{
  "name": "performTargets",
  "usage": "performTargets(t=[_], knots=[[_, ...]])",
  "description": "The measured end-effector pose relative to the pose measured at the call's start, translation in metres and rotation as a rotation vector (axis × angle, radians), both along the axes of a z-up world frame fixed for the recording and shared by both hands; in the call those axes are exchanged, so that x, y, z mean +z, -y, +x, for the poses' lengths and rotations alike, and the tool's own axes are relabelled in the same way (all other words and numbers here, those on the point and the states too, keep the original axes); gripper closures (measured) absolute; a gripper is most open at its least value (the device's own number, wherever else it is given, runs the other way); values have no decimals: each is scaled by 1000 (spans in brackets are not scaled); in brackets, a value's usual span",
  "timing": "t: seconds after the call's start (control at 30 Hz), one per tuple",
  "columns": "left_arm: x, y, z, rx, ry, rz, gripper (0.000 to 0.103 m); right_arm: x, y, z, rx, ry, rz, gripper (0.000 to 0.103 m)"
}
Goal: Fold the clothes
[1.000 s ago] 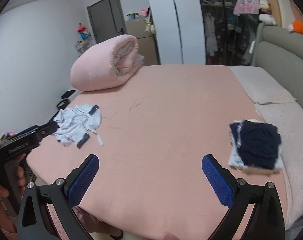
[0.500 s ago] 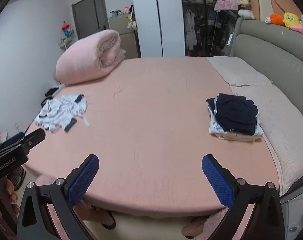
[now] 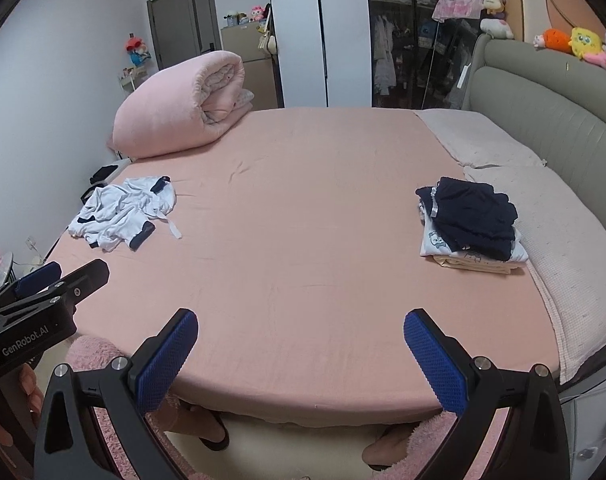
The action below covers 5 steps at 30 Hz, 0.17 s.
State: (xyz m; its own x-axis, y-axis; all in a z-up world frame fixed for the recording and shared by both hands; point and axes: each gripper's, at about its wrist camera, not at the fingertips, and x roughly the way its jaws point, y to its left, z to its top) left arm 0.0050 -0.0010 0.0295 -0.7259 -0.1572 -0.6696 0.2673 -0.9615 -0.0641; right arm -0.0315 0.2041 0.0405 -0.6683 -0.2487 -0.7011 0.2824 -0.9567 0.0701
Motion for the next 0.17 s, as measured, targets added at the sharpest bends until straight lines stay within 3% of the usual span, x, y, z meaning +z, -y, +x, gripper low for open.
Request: performTargets(t=[0.17], knots=[[-4,-5,3,1,5,-11,14,-4,-1,1,-5,11,4,0]])
